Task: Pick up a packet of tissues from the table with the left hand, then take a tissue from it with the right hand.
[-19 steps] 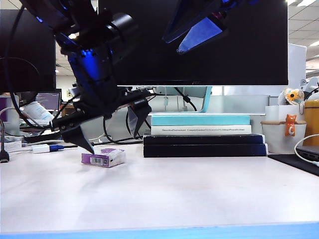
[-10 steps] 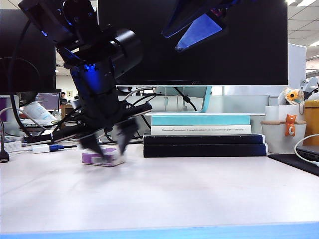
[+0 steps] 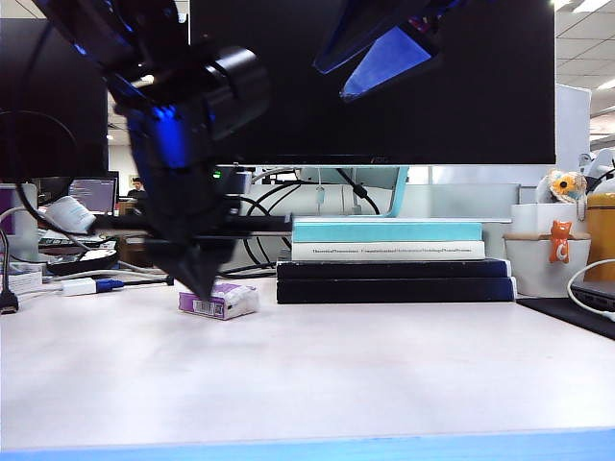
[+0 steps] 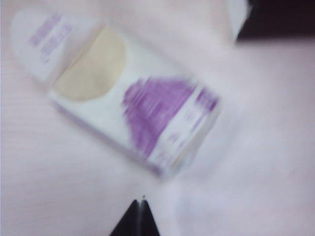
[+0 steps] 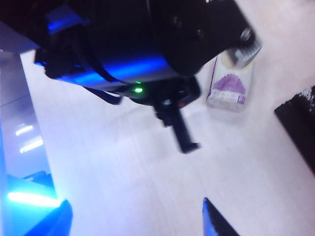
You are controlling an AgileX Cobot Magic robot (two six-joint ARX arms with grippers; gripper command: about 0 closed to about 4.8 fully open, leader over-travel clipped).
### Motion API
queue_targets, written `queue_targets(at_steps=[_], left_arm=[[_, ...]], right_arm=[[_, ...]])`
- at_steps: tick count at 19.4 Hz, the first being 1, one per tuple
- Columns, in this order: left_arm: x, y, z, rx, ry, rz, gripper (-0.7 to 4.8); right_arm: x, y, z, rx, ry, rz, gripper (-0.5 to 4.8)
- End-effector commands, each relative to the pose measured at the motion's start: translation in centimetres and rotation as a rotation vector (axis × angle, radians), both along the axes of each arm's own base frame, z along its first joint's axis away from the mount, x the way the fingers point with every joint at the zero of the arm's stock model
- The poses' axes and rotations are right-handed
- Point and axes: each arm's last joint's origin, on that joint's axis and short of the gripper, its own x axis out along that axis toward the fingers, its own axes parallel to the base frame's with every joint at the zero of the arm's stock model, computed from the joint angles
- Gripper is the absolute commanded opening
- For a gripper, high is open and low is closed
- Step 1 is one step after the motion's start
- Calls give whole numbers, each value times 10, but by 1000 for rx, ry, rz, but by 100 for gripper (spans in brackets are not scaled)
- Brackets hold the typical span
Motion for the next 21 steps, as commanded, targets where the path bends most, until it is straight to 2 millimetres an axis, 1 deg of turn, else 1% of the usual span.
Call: queue_targets(at_steps=[1, 3, 4, 5, 6, 7, 8, 9, 11, 12, 14, 15, 17, 18, 19, 21], left_arm=[[-4, 5, 13, 96, -30, -39, -6], [-5, 7, 23, 80, -66, -29, -1], [-6, 7, 28, 71, -83, -27, 10], [-6, 9, 35, 79, -101, -53, 148], [-7, 10, 40, 100, -105, -115, 362], [-8, 11, 44, 148, -98, -253, 479], [-9, 12, 45, 205, -79, -390, 479], [-12, 14, 45, 338, -57, -586, 479], [-14, 17, 41, 538, -25, -779, 479], [-14, 17, 41, 573, -28, -811, 479], [-8, 20, 44, 570, -62, -770, 479], [-3, 24, 45, 512, -85, -683, 479], [2, 28, 47, 397, -96, -609, 479], [5, 31, 47, 357, -97, -627, 479], [7, 34, 47, 347, -99, -640, 448], [10, 39, 47, 340, -104, -625, 442]], right_arm=[[-1, 0, 4, 16, -19, 7, 337], [-1, 0, 4, 14, -17, 7, 337], [-1, 0, 4, 13, -15, 7, 337], [-2, -1, 4, 10, -11, 7, 337], [-2, -1, 4, 9, -8, 6, 337], [-3, -1, 4, 8, -7, 7, 337], [-3, -2, 5, 8, -10, 8, 337], [-3, -1, 5, 11, -16, 9, 337], [-2, -1, 5, 15, -23, 9, 337], [-2, -1, 5, 14, -22, 9, 337], [-3, -1, 5, 10, -15, 9, 337], [-3, -2, 5, 7, -11, 8, 337], [-3, -2, 4, 1, -15, 2, 337], [-3, -2, 4, 0, -14, 2, 337], [-3, -2, 4, 0, -14, 2, 337], [-3, -2, 4, 0, -13, 1, 336]])
